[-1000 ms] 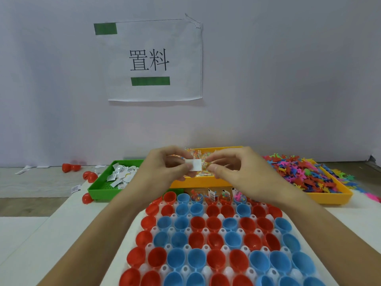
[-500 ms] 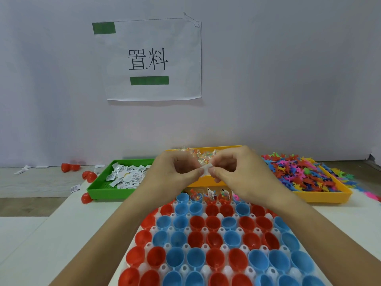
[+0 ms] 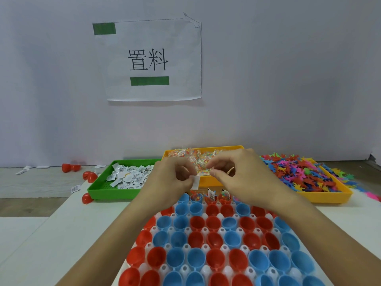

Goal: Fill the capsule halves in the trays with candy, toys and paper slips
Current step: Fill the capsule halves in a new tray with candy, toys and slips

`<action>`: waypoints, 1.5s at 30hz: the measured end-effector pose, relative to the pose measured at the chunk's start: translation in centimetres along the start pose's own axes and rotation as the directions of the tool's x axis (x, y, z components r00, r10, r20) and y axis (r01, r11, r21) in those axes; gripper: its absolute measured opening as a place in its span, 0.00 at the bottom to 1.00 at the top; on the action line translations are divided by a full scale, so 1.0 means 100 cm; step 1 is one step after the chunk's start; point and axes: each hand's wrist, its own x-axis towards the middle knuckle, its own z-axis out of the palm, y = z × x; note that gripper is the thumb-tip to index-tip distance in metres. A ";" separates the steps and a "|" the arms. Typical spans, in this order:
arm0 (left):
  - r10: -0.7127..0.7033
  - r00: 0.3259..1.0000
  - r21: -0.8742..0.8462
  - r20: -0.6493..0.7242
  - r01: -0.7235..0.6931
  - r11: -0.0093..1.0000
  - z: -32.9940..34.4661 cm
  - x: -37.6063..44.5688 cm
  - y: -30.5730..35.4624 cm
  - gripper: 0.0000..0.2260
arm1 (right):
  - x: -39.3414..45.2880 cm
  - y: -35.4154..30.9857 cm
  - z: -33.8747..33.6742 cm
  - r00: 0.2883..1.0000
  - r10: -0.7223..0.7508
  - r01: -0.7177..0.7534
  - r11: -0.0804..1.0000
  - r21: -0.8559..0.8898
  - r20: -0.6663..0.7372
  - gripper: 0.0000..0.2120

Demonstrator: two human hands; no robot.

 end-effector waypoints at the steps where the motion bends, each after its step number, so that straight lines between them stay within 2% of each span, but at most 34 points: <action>1: -0.019 1.000 0.029 -0.019 0.019 0.999 0.001 0.000 -0.002 0.07 | 0.000 0.000 0.000 1.000 -0.001 0.001 1.000 0.000 -0.002 0.06; 6: -0.060 0.997 0.033 -0.054 0.062 0.998 0.007 0.000 -0.006 0.07 | 0.000 0.002 -0.001 1.000 -0.012 0.012 1.000 -0.020 -0.005 0.06; 36: -0.045 0.998 0.057 0.043 0.042 0.997 0.019 0.000 -0.016 0.06 | 0.000 0.003 -0.005 0.999 -0.037 0.036 0.999 -0.019 -0.018 0.07; 45: -0.020 0.998 0.124 0.066 0.011 0.992 0.024 -0.001 -0.016 0.12 | 0.000 0.003 -0.005 0.999 -0.042 0.041 0.999 -0.024 -0.018 0.07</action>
